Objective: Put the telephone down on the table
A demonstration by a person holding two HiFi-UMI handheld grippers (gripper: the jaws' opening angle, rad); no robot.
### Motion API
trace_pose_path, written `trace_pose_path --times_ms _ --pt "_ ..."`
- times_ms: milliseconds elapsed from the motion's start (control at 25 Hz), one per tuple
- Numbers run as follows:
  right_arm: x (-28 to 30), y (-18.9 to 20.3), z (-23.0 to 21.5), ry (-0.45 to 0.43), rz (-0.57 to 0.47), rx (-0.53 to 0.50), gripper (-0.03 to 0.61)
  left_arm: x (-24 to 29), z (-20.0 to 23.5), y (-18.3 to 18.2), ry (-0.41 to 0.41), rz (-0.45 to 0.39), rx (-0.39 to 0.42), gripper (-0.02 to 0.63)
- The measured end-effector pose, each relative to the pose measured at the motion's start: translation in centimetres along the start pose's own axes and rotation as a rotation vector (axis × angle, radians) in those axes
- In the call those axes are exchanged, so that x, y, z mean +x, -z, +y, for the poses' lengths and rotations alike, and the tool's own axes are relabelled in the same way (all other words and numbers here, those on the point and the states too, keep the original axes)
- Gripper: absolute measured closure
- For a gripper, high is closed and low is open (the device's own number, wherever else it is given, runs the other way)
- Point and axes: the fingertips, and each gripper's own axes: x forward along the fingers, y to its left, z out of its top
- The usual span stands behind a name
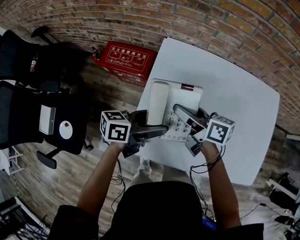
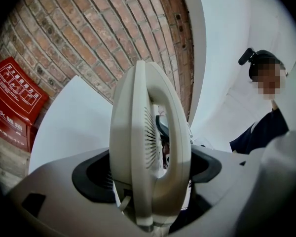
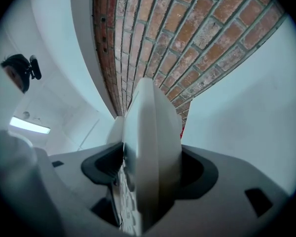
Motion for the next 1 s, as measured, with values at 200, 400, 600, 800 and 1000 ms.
trace_pose_path --times_ms 200,400,600,800,1000 --pt "0.3 0.4 -1.5 0.010 0.010 0.016 0.282 0.5 1.2 0.2 -0.004 0.010 -0.012 0.198" --pt "1.1 0.4 -2.6 0.000 0.011 0.057 0.281 1.0 2.6 0.1 -0.008 0.024 -0.033 0.198" --pt "1.5 0.4 -4.6 0.036 0.021 0.044 0.279 1.6 4.2 0.4 0.002 0.031 -0.057 0.198" --pt "1.8 0.8 -6.5 0.069 0.036 0.060 0.279 2.0 5.6 0.3 0.007 0.038 -0.075 0.198" --pt "2.5 0.8 -7.0 0.071 0.037 0.087 0.278 2.3 6.7 0.3 0.013 0.043 -0.096 0.198"
